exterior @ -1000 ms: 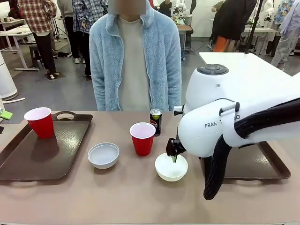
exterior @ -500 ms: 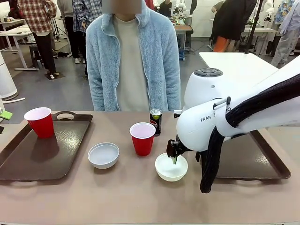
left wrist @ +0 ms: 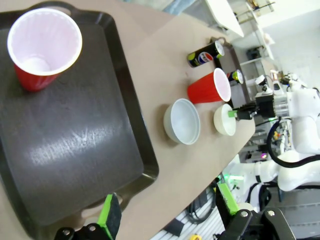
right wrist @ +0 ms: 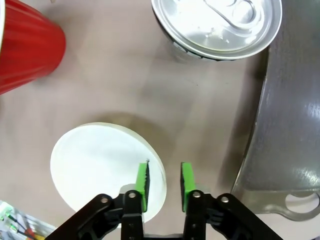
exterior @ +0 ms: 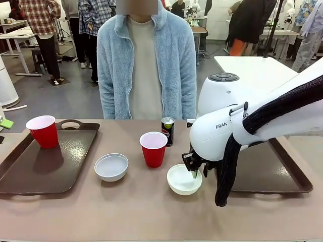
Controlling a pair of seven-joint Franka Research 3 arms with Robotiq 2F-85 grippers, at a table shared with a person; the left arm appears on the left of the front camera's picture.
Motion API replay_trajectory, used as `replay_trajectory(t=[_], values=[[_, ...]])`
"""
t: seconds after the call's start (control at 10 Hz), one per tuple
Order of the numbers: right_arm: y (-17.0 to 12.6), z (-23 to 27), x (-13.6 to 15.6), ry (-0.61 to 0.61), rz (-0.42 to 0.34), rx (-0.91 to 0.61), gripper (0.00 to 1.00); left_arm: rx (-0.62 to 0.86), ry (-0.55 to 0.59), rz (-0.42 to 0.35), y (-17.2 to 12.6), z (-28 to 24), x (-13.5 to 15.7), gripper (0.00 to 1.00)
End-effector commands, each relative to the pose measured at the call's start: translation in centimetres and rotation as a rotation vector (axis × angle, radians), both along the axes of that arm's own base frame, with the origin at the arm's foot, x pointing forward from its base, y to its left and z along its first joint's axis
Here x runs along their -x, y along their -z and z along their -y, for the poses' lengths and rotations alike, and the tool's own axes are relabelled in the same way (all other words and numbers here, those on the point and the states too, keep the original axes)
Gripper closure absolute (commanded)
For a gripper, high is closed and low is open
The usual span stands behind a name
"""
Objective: Prepare tableware on both trays.
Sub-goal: Pick up a Picnic Bowl from the table and place it on a Handle tray.
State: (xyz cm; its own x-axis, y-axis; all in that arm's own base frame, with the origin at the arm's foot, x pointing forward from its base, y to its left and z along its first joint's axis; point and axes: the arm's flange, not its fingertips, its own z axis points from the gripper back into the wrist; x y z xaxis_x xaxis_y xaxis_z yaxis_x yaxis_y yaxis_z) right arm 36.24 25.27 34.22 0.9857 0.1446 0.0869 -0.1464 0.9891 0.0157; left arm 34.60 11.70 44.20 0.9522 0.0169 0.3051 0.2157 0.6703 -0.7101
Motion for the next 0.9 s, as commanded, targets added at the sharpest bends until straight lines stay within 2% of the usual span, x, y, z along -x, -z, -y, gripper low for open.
replay_trajectory(t=[0.0,0.4,0.5,0.7,0.8], values=[[-0.2,-0.3,-0.5,-0.012,-0.026,0.005,1.0,0.011,0.005,0.002,-0.1,-0.3,0.0,0.0],[-0.5,-0.2,-0.5,-0.016,-0.05,0.018,1.0,0.011,0.005,0.002,-0.1,-0.3,0.0,0.0],[-1.3,-0.1,0.2,-0.03,-0.077,0.029,1.0,0.011,0.005,0.002,-0.1,-0.3,0.0,0.0],[-7.3,1.6,2.5,-0.084,-0.08,-0.011,1.0,0.011,0.005,0.002,-0.1,-0.3,0.0,0.0],[-9.4,3.1,2.7,-0.072,-0.086,0.027,1.0,0.011,0.005,0.002,-0.1,-0.3,0.0,0.0]])
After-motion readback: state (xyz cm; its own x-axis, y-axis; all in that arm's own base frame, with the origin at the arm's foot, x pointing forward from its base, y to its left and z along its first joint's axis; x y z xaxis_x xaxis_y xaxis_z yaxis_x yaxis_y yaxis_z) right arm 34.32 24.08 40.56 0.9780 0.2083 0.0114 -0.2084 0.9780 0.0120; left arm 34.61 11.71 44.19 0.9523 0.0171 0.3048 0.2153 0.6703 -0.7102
